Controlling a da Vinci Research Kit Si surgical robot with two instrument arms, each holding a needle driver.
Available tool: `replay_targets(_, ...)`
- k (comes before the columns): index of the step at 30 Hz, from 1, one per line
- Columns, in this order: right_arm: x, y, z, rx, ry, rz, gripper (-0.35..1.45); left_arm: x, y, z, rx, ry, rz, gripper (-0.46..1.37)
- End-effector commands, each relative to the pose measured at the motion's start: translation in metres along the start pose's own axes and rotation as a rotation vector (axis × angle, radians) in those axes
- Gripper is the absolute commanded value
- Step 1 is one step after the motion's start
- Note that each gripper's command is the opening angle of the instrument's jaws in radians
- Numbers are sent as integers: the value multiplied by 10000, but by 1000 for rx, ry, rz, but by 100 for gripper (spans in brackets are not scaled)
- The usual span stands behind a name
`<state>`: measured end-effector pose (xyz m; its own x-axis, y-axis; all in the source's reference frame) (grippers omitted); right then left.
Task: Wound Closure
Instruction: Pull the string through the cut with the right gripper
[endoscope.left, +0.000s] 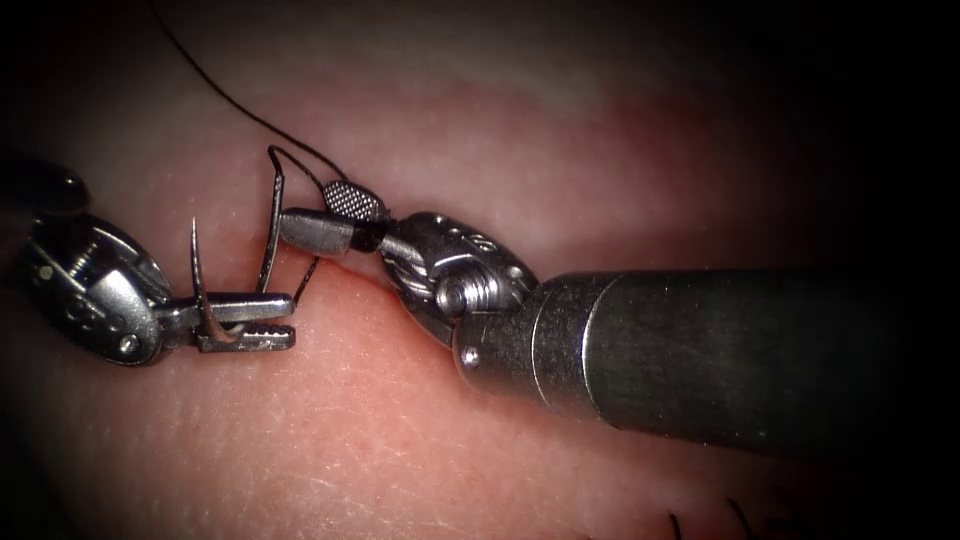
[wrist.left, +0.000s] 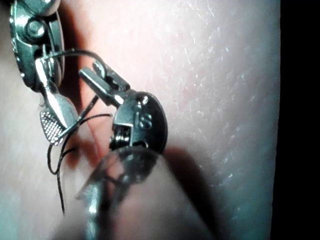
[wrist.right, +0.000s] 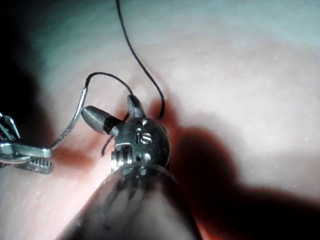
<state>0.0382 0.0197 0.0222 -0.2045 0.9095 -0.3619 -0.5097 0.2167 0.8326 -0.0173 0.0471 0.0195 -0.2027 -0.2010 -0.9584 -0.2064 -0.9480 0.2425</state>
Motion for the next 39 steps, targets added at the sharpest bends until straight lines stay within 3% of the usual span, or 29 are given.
replay_targets(1,0,0,-1,4,-1,-2,98,0,-1,0,-11,-2,-1,-35)
replay_targets(4,3,-1,-3,10,8,-70,100,1,-3,0,-10,1,3,-35)
replay_targets(10,12,-2,-11,32,39,-74,102,3,-9,-4,7,-2,20,-35)
replay_targets(13,11,-1,-19,40,34,-76,92,5,-15,-10,15,-3,21,-35)
replay_targets(18,4,-4,-24,47,31,-80,94,5,-23,-18,23,-5,26,-35)
replay_targets(23,-8,-11,-28,79,13,-92,87,9,-31,-31,26,-9,41,-35)
replay_targets(27,-31,-18,-32,152,-34,-112,77,19,-38,-37,31,-10,53,-35)
replay_targets(34,-51,-19,-21,159,-100,-124,80,28,-42,-39,37,-10,55,-35)
replay_targets(39,-59,-14,-13,132,-93,-133,82,33,-43,-40,38,-15,57,-35)
